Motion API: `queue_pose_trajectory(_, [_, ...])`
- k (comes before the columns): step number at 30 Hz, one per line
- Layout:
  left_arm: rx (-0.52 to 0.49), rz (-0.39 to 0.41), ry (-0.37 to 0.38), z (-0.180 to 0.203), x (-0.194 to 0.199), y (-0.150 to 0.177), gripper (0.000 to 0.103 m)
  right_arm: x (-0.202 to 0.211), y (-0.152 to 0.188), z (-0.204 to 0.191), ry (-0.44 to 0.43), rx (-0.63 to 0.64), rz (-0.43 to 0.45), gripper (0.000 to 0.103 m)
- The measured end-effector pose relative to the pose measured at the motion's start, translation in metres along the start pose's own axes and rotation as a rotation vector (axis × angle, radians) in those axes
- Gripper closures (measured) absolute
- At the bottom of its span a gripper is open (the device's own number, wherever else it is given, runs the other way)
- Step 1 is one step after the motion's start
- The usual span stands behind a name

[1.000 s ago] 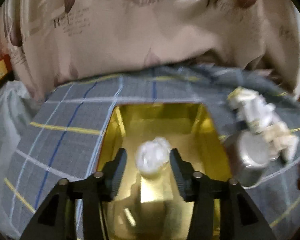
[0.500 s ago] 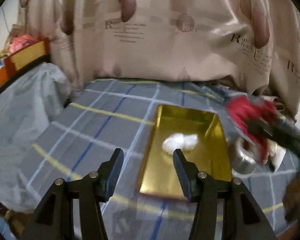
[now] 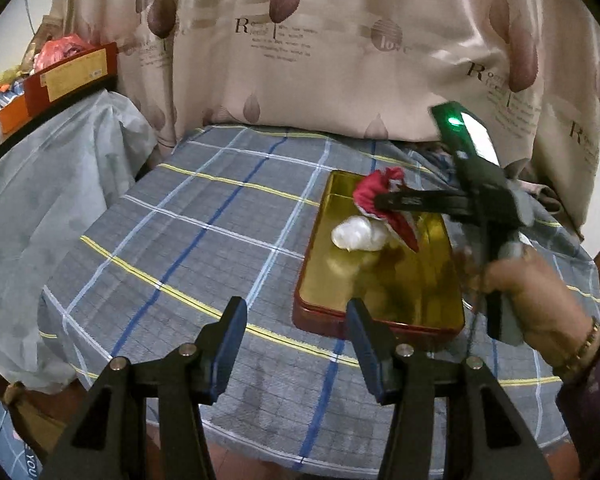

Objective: Organize soft objects
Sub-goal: 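Release the plastic bag into the tin with the left gripper while the right gripper drops the red cloth in, then grasp the white sock with the left gripper while the right gripper grasps the fluffy white sock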

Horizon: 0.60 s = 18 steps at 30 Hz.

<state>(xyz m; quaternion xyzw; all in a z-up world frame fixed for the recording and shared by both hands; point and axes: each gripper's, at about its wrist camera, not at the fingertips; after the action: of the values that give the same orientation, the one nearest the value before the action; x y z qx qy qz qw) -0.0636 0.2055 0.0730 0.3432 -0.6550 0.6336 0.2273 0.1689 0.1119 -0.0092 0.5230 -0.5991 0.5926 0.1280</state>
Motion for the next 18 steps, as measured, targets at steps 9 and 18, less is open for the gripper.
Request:
queue_pose_trajectory(9, [-0.039, 0.026, 0.013, 0.013, 0.001, -0.002, 0.050, 0.073, 0.013, -0.003, -0.052, -0.014, 0.319, 0.014])
queue_pose_trajectory(18, [-0.232, 0.082, 0.078, 0.068, 0.012, -0.016, 0.050, 0.194, 0.126, 0.089, 0.091, -0.087, 0.604, 0.001])
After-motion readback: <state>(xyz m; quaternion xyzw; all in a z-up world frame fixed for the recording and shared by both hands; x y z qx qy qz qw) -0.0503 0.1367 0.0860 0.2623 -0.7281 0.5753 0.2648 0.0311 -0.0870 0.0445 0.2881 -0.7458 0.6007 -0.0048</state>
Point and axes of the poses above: each gripper's, at about its wrist camera, not at the fingertips, and x roughly against the way its jaws point, z to its right, y to its underside, and after that the axes turned 15 degrees about -x, right-handed
